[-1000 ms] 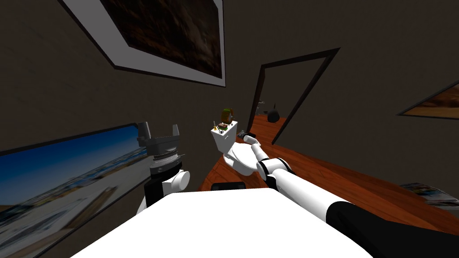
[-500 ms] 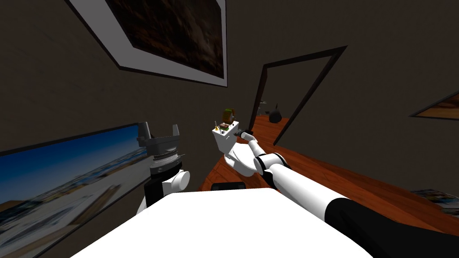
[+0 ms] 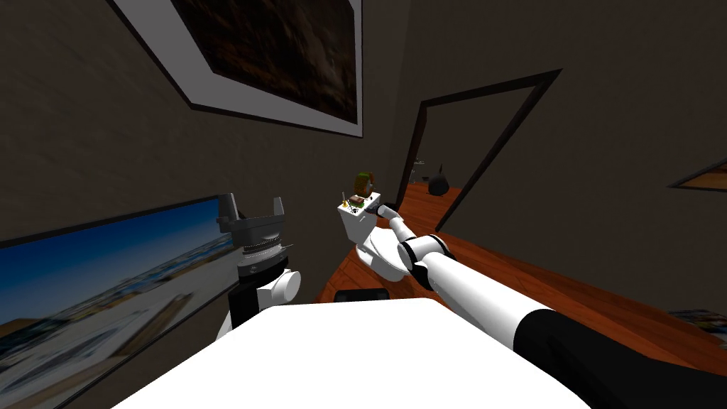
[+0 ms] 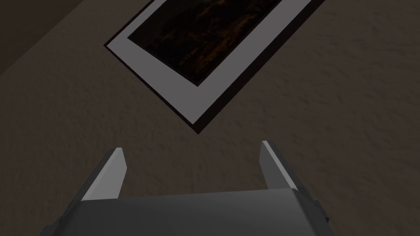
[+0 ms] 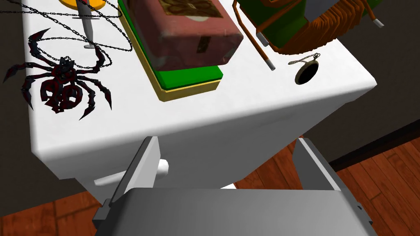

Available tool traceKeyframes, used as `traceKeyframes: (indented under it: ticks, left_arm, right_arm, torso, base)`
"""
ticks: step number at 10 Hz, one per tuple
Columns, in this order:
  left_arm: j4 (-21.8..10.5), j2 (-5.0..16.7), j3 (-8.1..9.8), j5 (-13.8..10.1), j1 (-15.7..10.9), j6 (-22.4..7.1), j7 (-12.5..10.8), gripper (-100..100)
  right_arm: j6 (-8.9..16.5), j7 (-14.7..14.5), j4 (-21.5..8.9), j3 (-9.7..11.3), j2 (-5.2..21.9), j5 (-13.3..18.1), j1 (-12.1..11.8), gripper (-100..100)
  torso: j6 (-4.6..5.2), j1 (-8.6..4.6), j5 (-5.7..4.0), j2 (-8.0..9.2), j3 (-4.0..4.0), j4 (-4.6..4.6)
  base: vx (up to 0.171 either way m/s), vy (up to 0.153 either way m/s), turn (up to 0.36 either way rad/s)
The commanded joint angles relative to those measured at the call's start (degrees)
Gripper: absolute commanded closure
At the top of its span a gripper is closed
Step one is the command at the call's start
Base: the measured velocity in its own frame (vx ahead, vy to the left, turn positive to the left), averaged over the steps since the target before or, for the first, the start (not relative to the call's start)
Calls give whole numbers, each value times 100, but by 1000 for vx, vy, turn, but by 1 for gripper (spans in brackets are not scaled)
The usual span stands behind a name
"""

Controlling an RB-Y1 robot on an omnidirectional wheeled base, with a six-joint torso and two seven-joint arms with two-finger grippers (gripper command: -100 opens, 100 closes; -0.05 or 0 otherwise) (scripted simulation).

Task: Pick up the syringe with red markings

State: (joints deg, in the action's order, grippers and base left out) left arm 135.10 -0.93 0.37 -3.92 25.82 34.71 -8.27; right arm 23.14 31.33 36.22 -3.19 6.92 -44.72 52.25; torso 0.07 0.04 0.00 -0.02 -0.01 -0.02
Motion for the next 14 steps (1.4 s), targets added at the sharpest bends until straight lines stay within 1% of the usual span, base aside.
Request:
traceKeyframes:
  ticks: [1,4,6,7,8,11,12,13,14]
  left_arm:
    - [0,0,0,0,0,0,0,0]
    - [0,0,0,0,1,0,0,0]
    - [0,0,0,0,1,0,0,0]
    - [0,0,0,0,0,0,0,0]
    - [0,0,0,0,0,0,0,0]
    - [0,0,0,0,1,0,0,0]
    - [0,0,1,0,1,0,0,0]
    - [0,0,0,0,0,0,0,0]
    - [0,0,0,0,0,0,0,0]
  right_arm:
    - [112,183,-85,3,-95,-8,199,-100]
    - [298,314,-459,11,-406,-292,767,-100]
    - [298,314,-459,11,-406,-292,767,-100]
    - [338,346,-545,10,-523,-363,913,-100]
    - [338,346,-545,10,-523,-363,913,-100]
    - [402,412,-706,-3,-886,-508,1221,-100]
    - [435,454,-722,0,-770,-443,1205,-100]
    - [452,457,-737,-1,-779,-449,1214,0]
    - [450,457,-736,-1,-778,-449,1213,-100]
  torso:
    - [0,0,0,0,0,0]
    - [-4,13,3,-25,-13,-4]
    - [-19,32,5,-36,-18,-3]
    - [-17,28,4,-25,-13,-1]
    - [-19,25,4,-24,-11,0]
    - [-19,25,4,-38,-19,-3]
    - [-40,42,2,-51,-20,9]
    - [-44,54,5,-46,-17,13]
    - [-44,57,5,-37,-12,14]
  base:
    - [16,6,42]
    - [77,18,58]
    - [53,22,21]
    - [41,3,24]
    - [39,3,18]
    - [82,3,6]
    - [31,0,-10]
    - [0,0,0]
    - [0,0,0]
